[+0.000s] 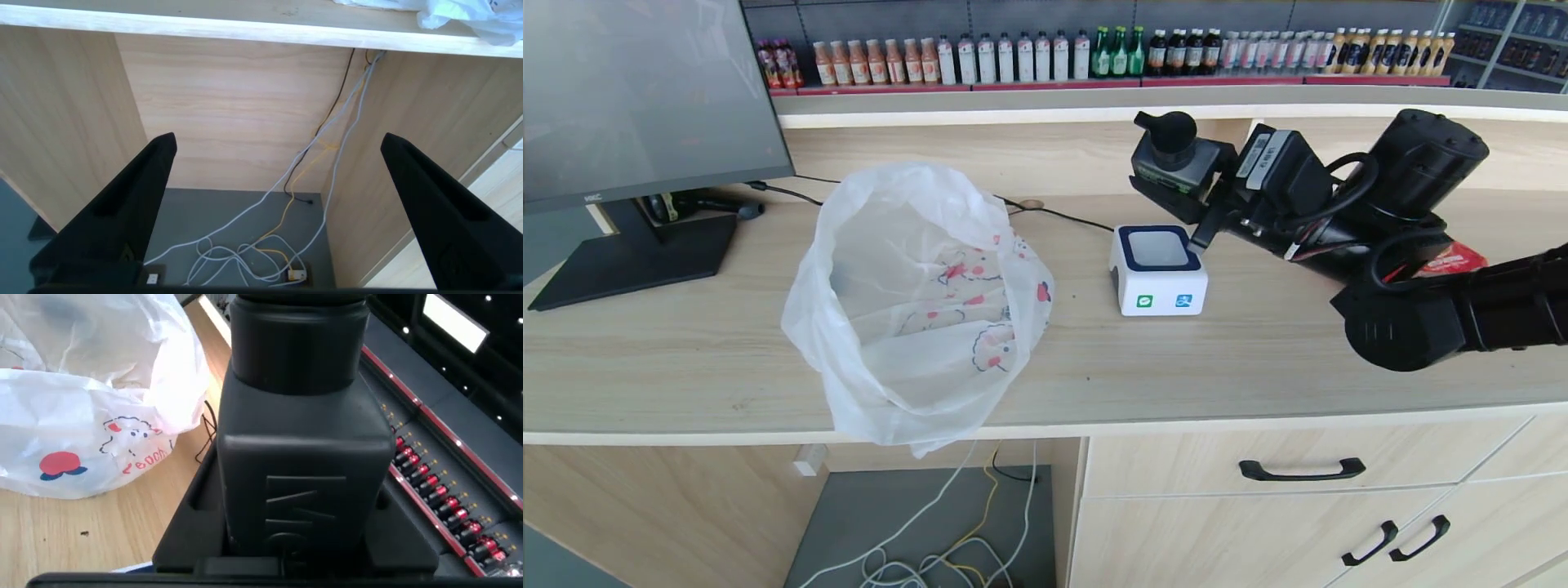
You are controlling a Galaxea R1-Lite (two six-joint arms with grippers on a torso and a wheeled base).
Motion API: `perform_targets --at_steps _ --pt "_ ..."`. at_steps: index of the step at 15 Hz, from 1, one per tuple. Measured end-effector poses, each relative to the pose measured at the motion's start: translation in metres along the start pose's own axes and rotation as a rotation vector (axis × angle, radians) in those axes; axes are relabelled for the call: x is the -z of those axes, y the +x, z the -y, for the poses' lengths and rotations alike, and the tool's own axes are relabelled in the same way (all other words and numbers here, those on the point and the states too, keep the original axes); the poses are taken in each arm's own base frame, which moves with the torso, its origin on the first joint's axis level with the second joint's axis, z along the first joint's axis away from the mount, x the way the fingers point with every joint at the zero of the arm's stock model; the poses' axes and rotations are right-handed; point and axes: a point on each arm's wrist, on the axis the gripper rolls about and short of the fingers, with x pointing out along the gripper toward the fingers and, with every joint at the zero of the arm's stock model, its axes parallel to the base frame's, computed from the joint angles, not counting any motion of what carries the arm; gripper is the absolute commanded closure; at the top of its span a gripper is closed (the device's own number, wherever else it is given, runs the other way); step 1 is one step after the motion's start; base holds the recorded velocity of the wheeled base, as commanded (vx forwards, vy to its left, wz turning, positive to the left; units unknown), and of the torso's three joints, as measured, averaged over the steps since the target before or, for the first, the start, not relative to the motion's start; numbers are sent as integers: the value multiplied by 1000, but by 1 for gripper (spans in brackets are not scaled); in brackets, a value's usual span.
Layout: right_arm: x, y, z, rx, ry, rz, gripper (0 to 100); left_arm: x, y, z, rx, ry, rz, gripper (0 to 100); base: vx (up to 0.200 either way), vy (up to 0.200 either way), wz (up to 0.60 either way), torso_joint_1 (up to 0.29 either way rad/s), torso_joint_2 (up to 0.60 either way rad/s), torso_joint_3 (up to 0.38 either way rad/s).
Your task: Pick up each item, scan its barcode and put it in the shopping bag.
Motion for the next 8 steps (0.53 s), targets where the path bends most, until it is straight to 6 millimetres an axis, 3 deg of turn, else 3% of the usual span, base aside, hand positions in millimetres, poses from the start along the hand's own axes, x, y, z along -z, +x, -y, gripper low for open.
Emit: perform_targets --at_steps 4,8 --pt "14 -3 0 -21 -35 -7 100 0 0 0 0 0 0 0 0 0 0 0 0 0" --pt "25 2 -13 -54 -88 -4 100 0 0 0 0 0 0 0 0 0 0 0 0 0"
